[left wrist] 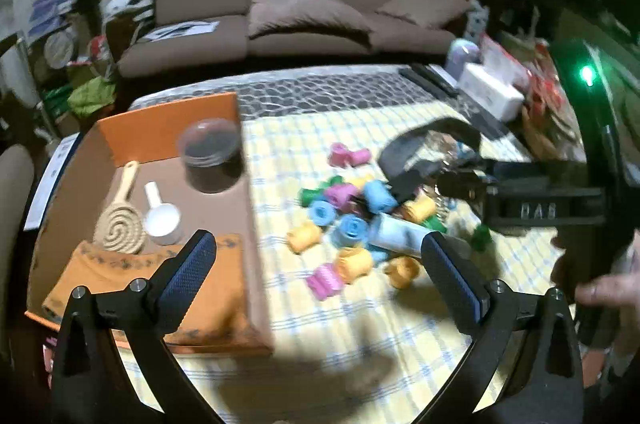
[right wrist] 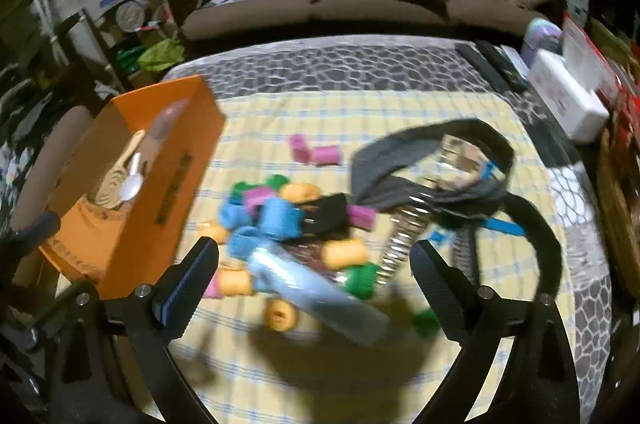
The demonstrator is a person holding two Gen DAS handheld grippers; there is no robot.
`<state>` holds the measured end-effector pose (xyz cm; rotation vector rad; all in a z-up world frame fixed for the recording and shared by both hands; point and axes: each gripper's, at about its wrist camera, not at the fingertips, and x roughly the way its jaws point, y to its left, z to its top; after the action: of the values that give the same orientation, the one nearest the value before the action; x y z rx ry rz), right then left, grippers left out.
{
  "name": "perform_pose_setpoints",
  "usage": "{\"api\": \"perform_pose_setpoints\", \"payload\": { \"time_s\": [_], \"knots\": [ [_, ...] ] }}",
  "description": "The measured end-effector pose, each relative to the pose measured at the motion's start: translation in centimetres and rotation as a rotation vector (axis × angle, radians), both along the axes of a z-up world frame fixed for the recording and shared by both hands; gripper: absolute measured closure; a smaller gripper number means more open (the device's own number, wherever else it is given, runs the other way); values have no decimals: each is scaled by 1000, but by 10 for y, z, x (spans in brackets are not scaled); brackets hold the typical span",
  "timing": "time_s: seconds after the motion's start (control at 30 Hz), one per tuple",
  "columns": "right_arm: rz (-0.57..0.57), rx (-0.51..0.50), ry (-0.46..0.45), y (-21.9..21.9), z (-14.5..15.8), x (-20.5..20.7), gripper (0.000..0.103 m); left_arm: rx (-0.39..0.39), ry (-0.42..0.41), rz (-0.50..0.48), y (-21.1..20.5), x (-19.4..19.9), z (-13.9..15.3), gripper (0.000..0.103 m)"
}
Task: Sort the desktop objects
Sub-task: 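Withdraw both grippers from the box toward the pile of foam rollers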
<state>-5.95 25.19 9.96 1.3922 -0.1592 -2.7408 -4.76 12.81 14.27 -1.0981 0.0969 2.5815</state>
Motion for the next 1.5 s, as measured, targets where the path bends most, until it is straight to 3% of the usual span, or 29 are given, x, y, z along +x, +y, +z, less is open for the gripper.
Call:
{"api": "perform_pose_setpoints", "payload": {
  "time_s": [0.23,0.6,0.73,0.8,0.87,0.93,1.13,1.23,1.4,1.5],
  "knots": [
    [-86,-26,-22,59,-8,10,5,-62,-26,-81,47,0,-22,0],
    [-172,-113,-58,115,-25,15,5,-132,-89,-150,96,1,-68,1],
    [-131,-146,-61,119,-29,22,5,-178,-99,-154,106,-1,-85,13],
    [-94,-139,-63,118,-31,24,19,-189,-115,-154,108,-3,-93,20],
    [-52,-177,-81,117,-37,25,44,-192,-125,-153,108,-5,-99,26],
    [-21,-202,-110,115,-45,24,51,-183,-135,-145,109,-8,-103,27],
    [41,-163,-178,101,-66,21,57,-162,-151,-135,108,-12,-109,32],
    [40,-161,-202,102,-75,19,63,-143,-160,-126,106,-15,-111,43],
    [45,-101,-225,95,-87,14,64,-111,-167,-112,102,-19,-110,45],
    [54,-53,-230,89,-94,11,65,-102,-163,-101,99,-20,-110,52]
  ]
}}
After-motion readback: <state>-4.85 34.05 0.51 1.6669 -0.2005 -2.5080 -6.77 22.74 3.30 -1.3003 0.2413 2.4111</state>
